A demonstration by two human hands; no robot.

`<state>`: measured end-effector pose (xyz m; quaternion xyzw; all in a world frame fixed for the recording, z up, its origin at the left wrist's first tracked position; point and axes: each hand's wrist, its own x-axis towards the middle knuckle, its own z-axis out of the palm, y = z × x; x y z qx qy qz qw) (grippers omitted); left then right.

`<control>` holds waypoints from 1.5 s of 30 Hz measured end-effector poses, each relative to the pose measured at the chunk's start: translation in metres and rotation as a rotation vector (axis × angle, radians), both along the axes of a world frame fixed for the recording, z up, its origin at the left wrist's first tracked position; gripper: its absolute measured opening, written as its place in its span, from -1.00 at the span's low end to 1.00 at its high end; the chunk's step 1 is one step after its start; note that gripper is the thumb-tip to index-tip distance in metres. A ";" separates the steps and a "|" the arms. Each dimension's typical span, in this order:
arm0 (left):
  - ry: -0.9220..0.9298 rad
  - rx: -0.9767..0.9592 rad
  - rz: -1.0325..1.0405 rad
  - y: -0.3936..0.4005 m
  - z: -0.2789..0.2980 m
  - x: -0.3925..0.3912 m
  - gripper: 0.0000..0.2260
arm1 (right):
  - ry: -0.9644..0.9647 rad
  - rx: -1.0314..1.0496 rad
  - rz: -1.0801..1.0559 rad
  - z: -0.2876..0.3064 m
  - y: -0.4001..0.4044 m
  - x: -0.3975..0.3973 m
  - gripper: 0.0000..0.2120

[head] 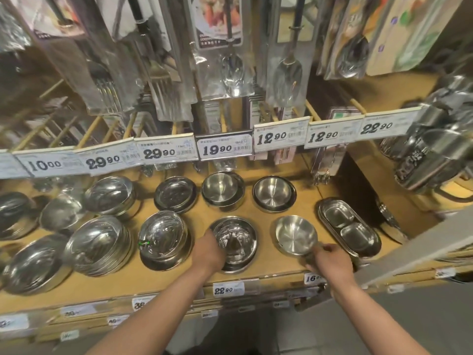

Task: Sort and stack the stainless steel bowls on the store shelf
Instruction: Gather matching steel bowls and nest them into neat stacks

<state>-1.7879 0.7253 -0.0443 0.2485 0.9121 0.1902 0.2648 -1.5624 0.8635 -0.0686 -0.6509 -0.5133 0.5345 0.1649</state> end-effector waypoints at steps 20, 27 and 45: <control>-0.332 0.510 0.484 -0.091 0.081 -0.074 -0.80 | 0.165 -0.056 0.450 0.033 -0.043 -0.081 -0.90; -0.114 0.526 0.671 -0.175 0.078 -0.106 -0.89 | 0.221 -0.036 0.640 0.056 -0.068 -0.131 -0.93; -0.090 0.526 0.749 -0.293 0.068 -0.131 -0.76 | 0.240 -0.058 0.672 0.036 -0.144 -0.225 -0.86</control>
